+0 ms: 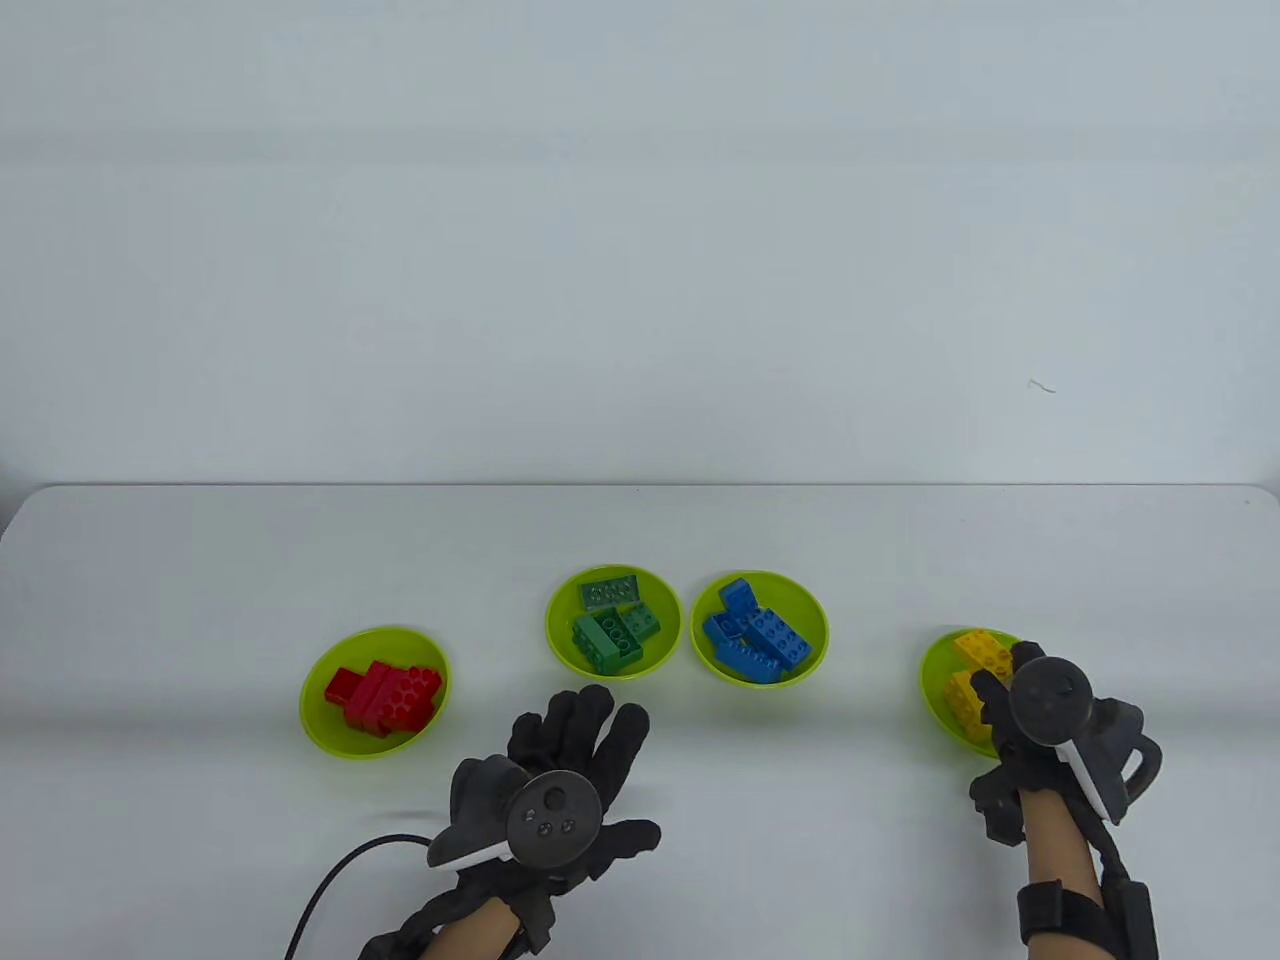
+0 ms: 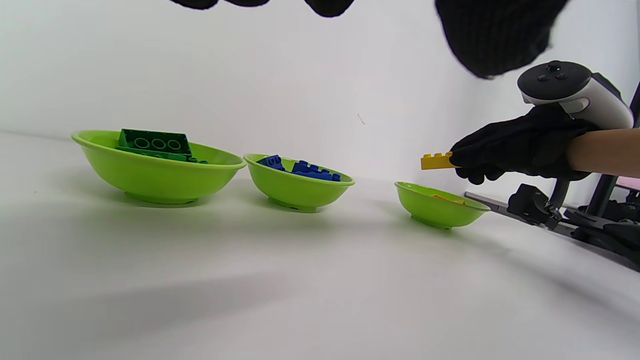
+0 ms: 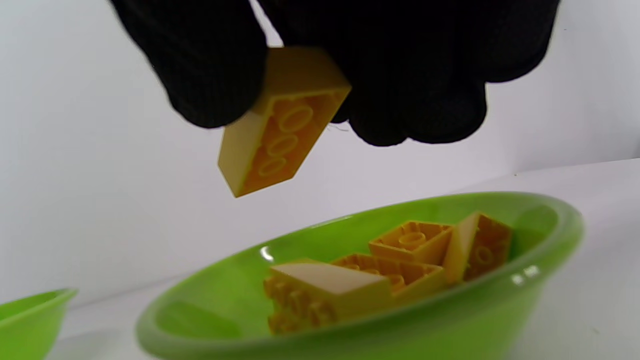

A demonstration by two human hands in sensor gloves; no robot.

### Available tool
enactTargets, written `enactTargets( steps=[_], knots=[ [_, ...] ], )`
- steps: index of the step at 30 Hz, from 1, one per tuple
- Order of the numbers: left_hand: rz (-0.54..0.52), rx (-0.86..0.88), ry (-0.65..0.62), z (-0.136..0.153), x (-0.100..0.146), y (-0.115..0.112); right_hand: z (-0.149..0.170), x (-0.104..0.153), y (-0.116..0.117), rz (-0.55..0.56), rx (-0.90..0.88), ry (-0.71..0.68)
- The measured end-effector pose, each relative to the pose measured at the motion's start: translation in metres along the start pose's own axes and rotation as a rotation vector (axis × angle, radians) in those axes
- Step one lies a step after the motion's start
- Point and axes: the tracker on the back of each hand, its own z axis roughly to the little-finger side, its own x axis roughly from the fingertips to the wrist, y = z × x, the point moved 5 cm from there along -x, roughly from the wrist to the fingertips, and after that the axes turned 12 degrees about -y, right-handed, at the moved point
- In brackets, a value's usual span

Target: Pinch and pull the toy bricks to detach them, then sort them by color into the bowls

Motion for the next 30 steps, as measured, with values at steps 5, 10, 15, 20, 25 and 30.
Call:
enactTargets(
  steps=[5,10,15,20,25,30],
  knots=[
    [0.027,-0.028,0.011,0.003,0.000,-0.004,0.005,-0.001,0.019,-0.054,0.050,0.048],
    [0.022,-0.026,0.020,0.006,0.002,-0.004,0.001,0.000,0.019,-0.060,0.055,0.046],
    [0.015,-0.021,0.030,0.011,0.003,-0.004,-0.032,0.007,-0.002,-0.059,-0.086,-0.097],
    [0.020,-0.020,0.034,0.011,0.003,-0.003,-0.097,0.032,-0.019,-0.138,-0.168,-0.349],
    [0.033,-0.013,0.038,0.011,0.004,-0.004,-0.152,0.064,-0.022,-0.210,-0.220,-0.540],
    [0.056,-0.006,0.043,0.012,0.004,-0.009,-0.178,0.087,-0.010,-0.308,-0.239,-0.626]
  ],
)
